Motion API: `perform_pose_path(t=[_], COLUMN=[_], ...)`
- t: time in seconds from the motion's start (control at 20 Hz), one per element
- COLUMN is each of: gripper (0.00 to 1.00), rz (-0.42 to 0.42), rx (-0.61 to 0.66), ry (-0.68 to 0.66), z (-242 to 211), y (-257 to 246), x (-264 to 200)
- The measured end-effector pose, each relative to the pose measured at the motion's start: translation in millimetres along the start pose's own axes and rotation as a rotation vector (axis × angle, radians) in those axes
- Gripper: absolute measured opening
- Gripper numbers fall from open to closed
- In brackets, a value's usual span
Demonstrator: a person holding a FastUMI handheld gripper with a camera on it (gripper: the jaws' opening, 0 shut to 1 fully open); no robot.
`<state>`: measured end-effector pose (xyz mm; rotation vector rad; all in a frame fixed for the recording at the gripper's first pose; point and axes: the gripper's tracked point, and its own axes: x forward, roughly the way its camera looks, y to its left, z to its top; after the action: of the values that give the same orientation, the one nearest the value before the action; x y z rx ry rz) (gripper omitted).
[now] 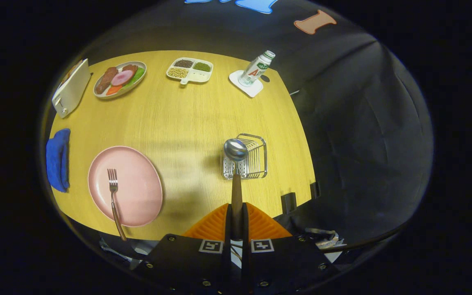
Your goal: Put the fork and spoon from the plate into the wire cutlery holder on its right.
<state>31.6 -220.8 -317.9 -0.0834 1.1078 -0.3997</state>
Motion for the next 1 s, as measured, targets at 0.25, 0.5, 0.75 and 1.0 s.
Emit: perform_pose_path(t=[0.25,0.5,0.75,1.0], gripper=[0.1,0.1,0.17,0.22], rz=[0.007,0.034,0.046,0.041], rx=[0.043,0.034,0.009,-0.009], ry=[0.04,0.064,0.06,0.048], z=[-1,-2,4,4], y=[-13,-16,-16,-15], x=[16,27,27,18])
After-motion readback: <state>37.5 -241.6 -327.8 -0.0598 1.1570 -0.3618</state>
